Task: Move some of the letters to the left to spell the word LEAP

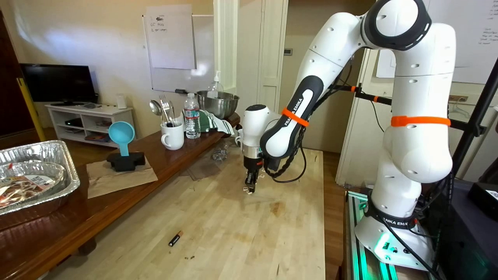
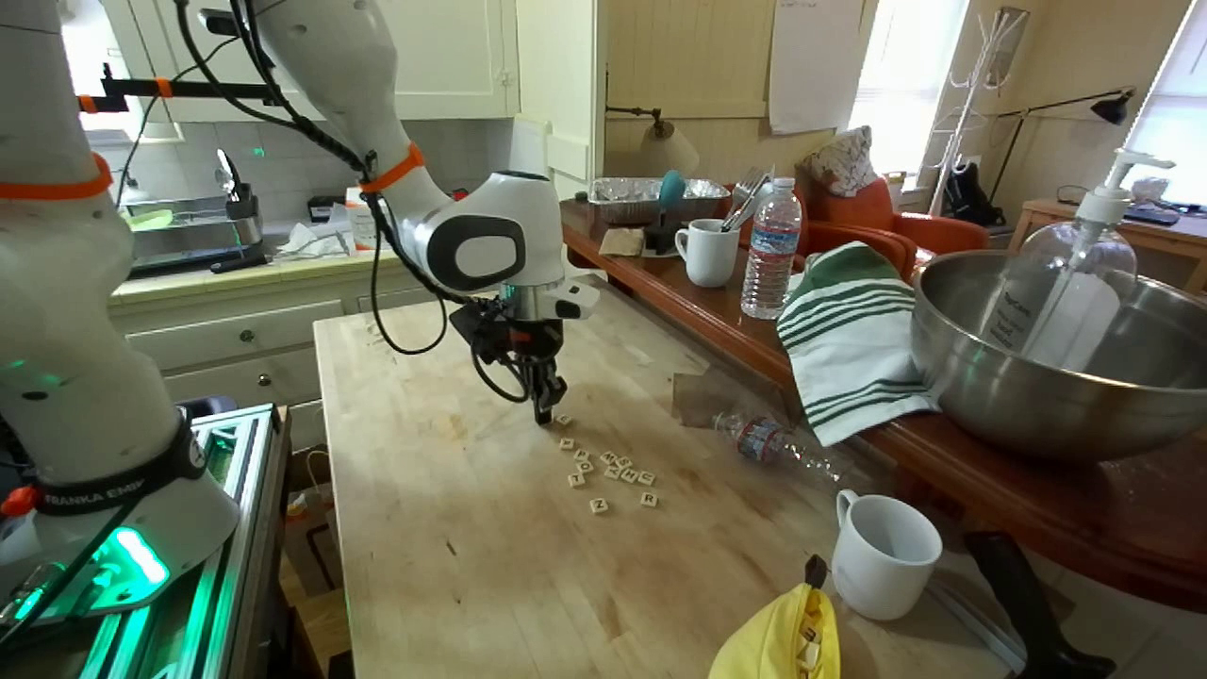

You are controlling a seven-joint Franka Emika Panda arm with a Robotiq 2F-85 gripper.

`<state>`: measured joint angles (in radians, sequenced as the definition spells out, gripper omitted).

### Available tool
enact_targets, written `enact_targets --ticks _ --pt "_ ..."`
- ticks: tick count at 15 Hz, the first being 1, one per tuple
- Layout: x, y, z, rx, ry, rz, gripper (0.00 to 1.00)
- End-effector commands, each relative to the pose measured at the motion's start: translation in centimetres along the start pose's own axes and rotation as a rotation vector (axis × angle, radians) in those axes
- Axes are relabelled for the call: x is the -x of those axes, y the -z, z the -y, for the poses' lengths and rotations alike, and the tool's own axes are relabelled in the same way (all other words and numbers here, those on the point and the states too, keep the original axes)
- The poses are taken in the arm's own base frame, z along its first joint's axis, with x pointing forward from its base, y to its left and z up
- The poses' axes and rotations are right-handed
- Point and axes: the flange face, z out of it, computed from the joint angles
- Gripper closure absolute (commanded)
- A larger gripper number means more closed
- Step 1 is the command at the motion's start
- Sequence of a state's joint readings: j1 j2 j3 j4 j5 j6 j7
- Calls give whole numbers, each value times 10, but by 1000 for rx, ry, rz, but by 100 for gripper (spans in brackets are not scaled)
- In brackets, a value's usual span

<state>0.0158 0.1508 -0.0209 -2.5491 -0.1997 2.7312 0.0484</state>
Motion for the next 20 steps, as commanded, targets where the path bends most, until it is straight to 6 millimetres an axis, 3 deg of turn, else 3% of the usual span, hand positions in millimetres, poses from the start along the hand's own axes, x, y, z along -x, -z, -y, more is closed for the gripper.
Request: enact_targets --ticks 1,17,20 --pt "-7 -10 5 -8 -82 38 100" --pt "-16 -11 -1 -11 -256 68 100" --pt "-15 -4 -1 -22 -252 71 100"
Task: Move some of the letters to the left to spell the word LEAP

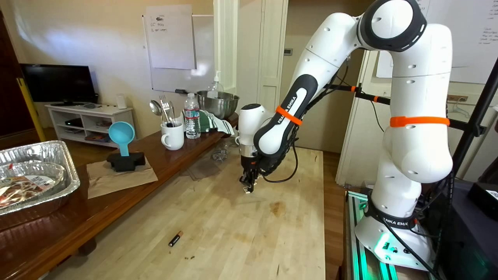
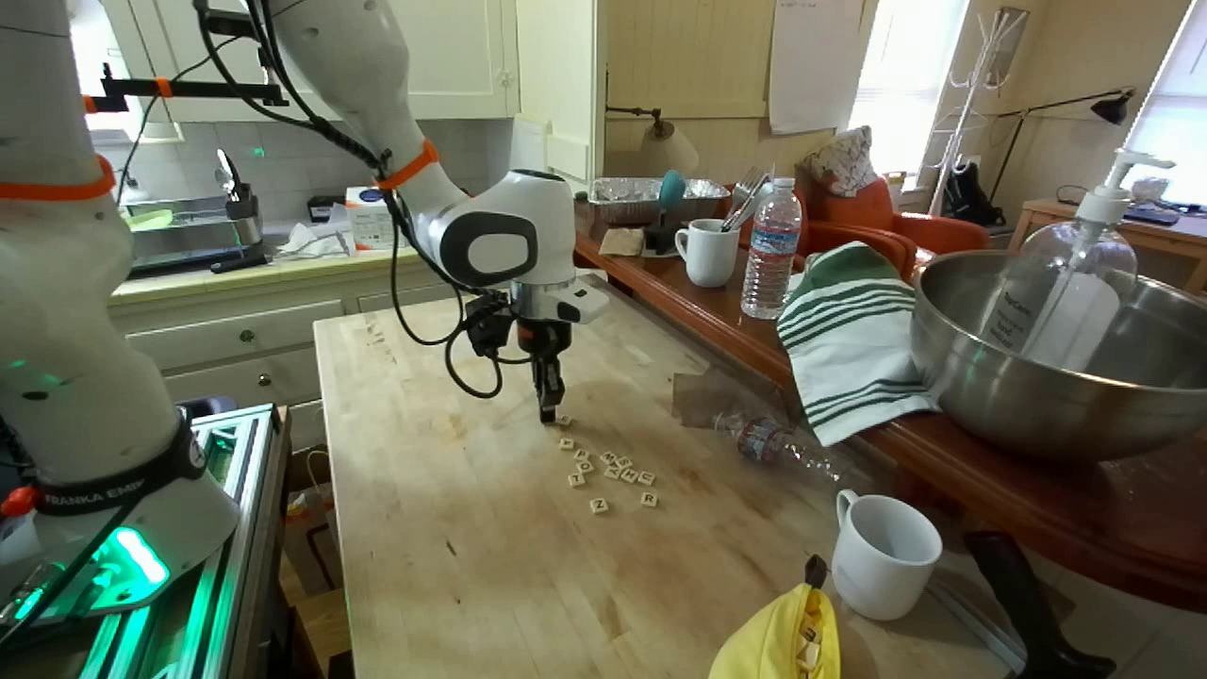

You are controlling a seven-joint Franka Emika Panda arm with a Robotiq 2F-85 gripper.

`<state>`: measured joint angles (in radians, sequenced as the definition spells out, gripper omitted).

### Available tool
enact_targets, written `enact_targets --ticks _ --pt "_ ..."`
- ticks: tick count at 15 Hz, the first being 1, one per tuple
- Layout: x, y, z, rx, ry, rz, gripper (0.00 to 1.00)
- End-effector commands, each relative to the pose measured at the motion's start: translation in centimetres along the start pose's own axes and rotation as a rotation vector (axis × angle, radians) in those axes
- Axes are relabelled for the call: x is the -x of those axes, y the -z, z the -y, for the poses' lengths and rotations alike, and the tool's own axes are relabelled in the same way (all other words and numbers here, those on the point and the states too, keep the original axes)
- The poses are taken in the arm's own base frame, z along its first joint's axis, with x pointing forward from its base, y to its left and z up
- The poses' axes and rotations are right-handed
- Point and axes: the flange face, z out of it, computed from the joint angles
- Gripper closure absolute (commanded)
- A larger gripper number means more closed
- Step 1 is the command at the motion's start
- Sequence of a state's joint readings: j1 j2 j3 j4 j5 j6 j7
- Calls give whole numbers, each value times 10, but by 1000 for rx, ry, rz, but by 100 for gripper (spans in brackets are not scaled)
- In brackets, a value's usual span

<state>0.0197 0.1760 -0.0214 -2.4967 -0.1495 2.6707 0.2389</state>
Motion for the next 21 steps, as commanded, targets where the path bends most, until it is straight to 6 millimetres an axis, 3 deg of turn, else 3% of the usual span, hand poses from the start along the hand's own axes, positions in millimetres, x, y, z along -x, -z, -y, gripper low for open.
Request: enact_targets --ticks 1,8,13,21 --pt "-2 2 2 -11 -19 33 100" --pt "2 33 4 -28 -19 5 100" --pt "6 52 -7 -10 -34 13 100" --pt "3 48 -38 4 -60 13 100"
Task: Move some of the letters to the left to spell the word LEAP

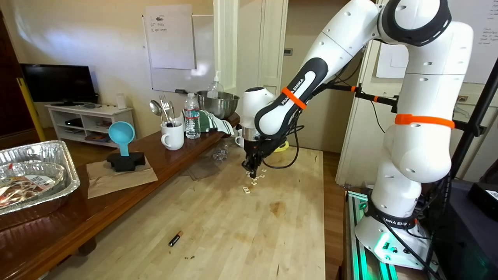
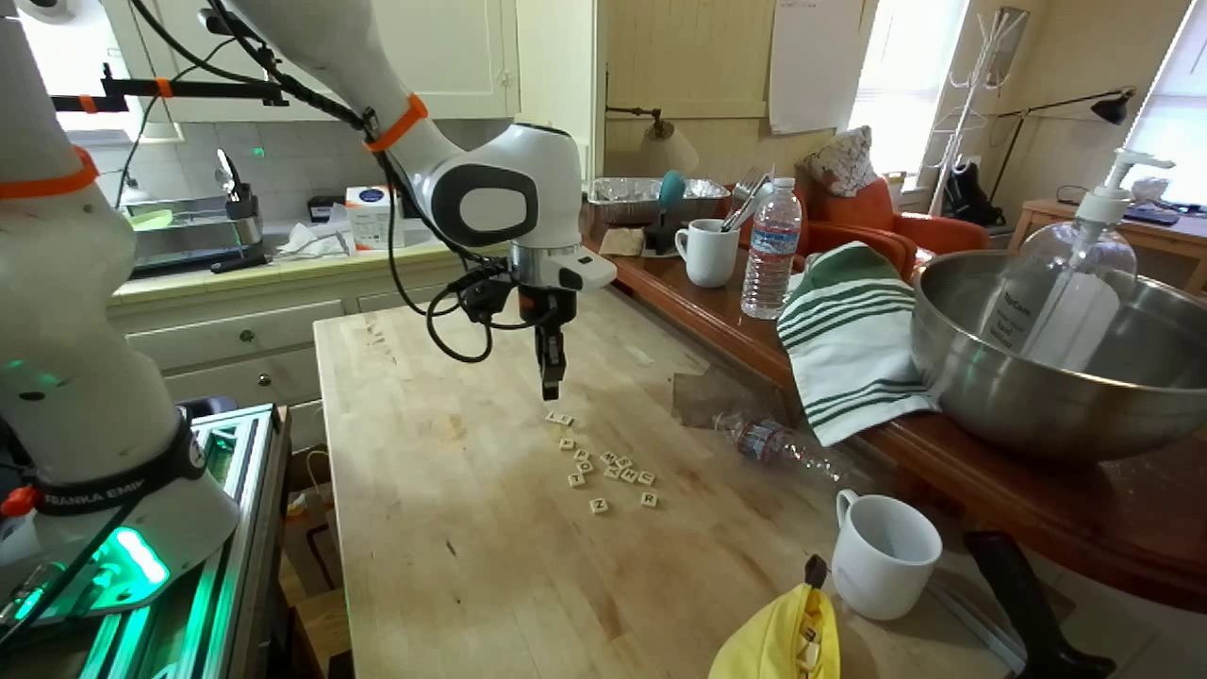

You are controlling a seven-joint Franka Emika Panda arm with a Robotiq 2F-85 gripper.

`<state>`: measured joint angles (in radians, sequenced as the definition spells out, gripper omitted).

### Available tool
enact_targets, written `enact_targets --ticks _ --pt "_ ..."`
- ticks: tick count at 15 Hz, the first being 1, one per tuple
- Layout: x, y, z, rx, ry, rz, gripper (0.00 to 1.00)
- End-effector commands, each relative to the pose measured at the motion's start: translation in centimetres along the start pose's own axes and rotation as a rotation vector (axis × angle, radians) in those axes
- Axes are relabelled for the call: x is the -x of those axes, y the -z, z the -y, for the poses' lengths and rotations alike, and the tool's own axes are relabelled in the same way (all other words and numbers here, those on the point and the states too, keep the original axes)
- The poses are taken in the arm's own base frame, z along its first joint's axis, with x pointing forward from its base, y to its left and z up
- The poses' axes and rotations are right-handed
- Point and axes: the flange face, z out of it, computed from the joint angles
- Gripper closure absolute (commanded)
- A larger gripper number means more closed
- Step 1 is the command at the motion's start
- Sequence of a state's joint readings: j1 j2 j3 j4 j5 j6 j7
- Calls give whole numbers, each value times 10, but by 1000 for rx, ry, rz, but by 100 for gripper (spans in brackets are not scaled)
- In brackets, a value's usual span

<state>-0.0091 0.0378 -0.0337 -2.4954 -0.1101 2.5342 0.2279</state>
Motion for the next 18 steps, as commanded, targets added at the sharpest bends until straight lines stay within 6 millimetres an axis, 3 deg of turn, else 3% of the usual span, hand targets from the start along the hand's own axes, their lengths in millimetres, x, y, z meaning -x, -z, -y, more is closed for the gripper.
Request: enact_targets --ticks 1,5,6,12,18 --pt "2 -6 -15 14 20 6 100" --pt "-3 -19 -21 28 64 14 100" --pt "-1 -9 -17 17 40 16 99" --pt "-1 -15 -19 23 48 26 99" --pt "-15 -30 -29 6 25 -54 100"
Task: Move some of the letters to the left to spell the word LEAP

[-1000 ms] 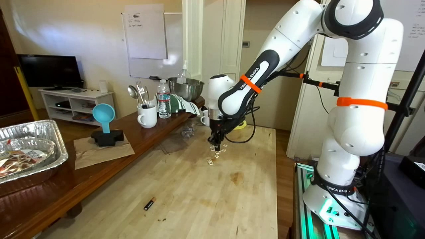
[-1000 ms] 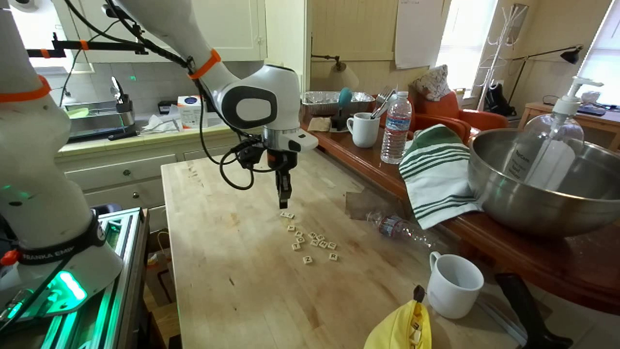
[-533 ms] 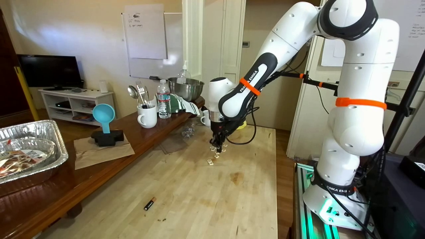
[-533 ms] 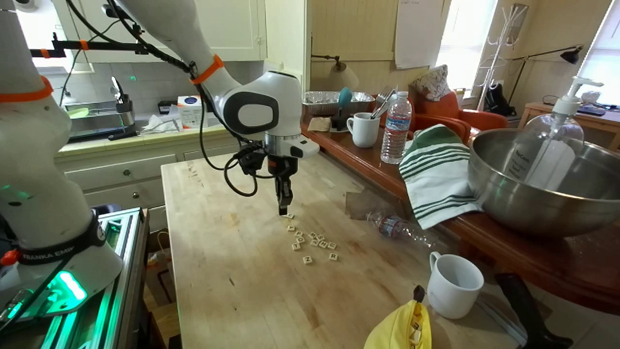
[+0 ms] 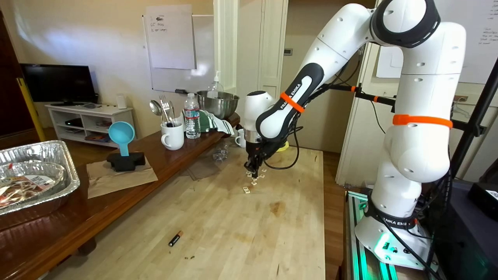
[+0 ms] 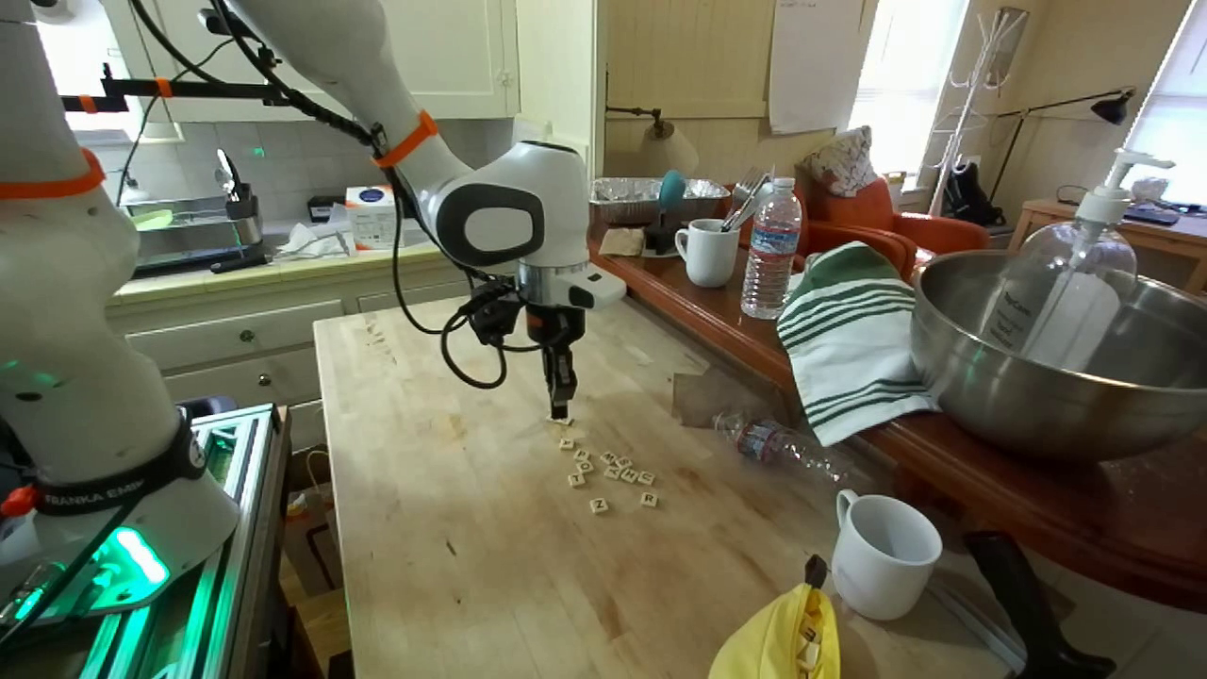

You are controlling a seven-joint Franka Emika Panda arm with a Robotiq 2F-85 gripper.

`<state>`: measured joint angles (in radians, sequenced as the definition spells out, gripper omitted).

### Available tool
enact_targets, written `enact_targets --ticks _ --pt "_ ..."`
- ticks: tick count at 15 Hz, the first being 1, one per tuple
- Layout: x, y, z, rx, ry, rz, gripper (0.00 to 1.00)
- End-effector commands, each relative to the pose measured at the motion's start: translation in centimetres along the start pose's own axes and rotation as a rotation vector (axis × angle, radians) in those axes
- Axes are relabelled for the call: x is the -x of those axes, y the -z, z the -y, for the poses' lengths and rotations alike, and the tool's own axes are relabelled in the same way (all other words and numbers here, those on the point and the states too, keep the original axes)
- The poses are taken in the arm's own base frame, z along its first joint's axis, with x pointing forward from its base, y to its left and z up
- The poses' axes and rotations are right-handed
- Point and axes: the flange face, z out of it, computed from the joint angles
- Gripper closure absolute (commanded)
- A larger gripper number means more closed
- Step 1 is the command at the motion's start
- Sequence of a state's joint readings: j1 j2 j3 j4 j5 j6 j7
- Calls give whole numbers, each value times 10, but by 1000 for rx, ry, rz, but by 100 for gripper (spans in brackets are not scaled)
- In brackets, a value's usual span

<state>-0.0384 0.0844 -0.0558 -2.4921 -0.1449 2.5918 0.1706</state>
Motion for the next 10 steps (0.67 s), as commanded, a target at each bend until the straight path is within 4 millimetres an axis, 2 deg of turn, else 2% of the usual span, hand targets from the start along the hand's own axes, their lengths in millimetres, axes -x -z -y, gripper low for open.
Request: enact_targets --ticks 1,7,10 --pt "-10 -17 -10 -12 -18 -52 100" --pt "-15 -36 -15 -19 -39 -65 100" --pt "-13 -38 -15 -22 -42 -65 100"
